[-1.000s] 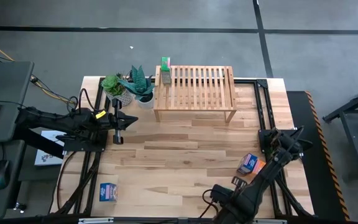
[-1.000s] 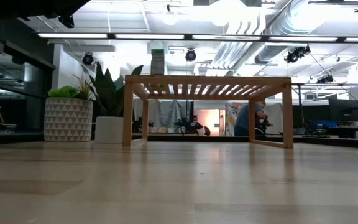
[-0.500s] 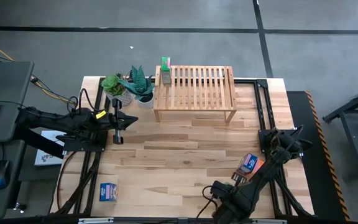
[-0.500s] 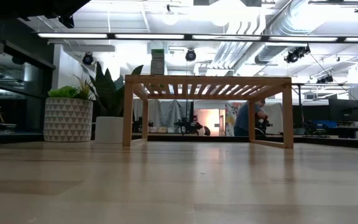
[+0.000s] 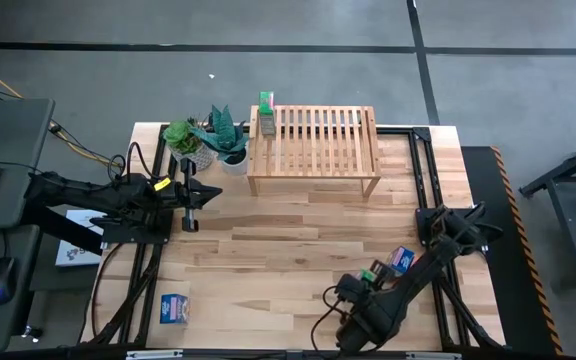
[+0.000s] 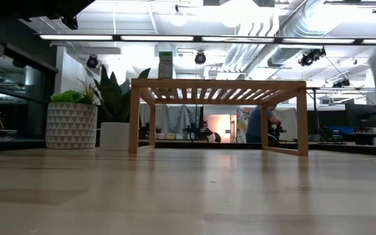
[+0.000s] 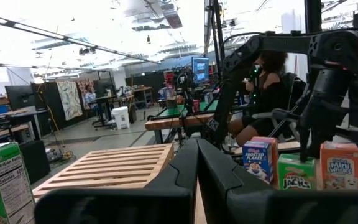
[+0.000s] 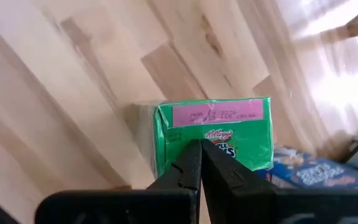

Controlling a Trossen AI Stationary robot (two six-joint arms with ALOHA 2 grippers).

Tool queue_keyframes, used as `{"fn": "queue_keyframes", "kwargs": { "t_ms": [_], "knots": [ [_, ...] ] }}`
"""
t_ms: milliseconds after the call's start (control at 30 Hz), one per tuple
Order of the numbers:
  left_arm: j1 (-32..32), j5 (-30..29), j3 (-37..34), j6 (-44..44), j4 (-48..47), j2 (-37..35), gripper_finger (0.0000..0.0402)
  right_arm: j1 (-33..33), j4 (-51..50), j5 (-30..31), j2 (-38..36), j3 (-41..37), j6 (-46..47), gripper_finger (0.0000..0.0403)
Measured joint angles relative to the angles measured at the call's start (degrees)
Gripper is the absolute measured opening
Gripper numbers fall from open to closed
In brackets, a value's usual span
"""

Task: Stack cereal on shelf
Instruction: Put the green cereal box on the shelf aligned with the other green cereal box

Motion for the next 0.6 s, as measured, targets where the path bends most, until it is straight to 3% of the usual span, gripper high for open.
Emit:
{"fn": "queue_keyframes", "kwargs": {
  "t_ms": [600],
  "knots": [
    [0.0,0.0,0.0,0.1,0.0,0.0,0.0000,-2.9,0.2,8.5,-1.6,0.0,-2.8,0.0000]
  ]
}}
